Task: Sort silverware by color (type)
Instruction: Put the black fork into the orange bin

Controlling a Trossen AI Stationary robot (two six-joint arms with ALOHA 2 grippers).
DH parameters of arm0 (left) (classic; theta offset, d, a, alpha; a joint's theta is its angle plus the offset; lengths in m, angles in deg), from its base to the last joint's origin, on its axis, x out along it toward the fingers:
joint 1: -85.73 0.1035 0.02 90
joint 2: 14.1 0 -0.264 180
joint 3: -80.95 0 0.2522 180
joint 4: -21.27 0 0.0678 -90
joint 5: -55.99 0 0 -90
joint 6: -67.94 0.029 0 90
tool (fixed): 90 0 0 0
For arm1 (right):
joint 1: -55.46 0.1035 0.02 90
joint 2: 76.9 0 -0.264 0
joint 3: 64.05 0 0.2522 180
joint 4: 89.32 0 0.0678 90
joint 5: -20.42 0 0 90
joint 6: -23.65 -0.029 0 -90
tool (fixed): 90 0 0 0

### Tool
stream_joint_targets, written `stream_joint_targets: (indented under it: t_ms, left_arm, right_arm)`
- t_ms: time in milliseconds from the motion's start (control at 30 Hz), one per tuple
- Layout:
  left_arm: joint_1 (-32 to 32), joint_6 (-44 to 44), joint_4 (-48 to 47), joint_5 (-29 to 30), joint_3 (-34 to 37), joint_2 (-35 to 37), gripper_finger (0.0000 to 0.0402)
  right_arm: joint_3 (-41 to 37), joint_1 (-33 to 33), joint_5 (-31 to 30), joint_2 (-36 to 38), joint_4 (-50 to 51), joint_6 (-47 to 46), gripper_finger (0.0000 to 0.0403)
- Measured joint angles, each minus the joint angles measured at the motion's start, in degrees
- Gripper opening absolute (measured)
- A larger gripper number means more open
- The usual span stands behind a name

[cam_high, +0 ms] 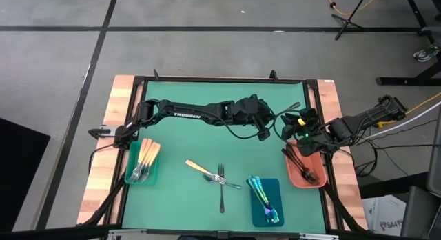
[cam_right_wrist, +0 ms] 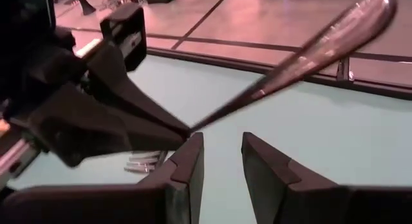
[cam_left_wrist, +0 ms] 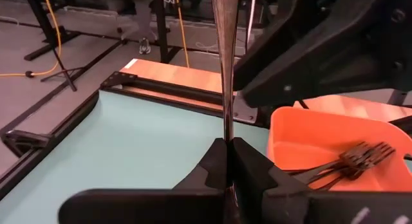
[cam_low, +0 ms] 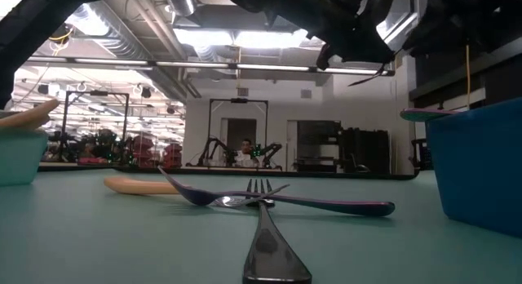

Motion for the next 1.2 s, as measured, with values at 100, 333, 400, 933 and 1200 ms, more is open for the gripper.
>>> stream_joint_targets:
  t_ms: [100, 333, 400, 933, 1200]
  left_arm:
    - [-0.31, 0.00, 0.04, -0.11, 0.00, 0.00, 0.0004]
    - [-0.65, 0.00, 0.19, -0.30, 0.00, 0.00, 0.0004]
    - [-0.73, 0.00, 0.26, -0.27, 0.00, 0.00, 0.0004]
    - [-1.56, 0.04, 2.09, -0.75, 0.00, 0.04, 0.0004]
    - [-1.63, 0.04, 2.07, -0.65, 0.00, 0.04, 0.0004]
  right_arm:
    - [0.00, 0.00, -0.77, 0.00, -0.59, 0.02, 0.0096]
    - [0.00, 0.02, -1.66, 0.00, -0.74, 0.04, 0.0096]
    - [0.00, 0.02, -2.19, 0.00, -0.88, 0.07, 0.0096]
    - [0.00, 0.00, -4.81, -0.02, -3.78, 0.24, 0.0096]
    - [0.00, 0.00, -4.61, -0.02, -3.81, 2.14, 0.0090]
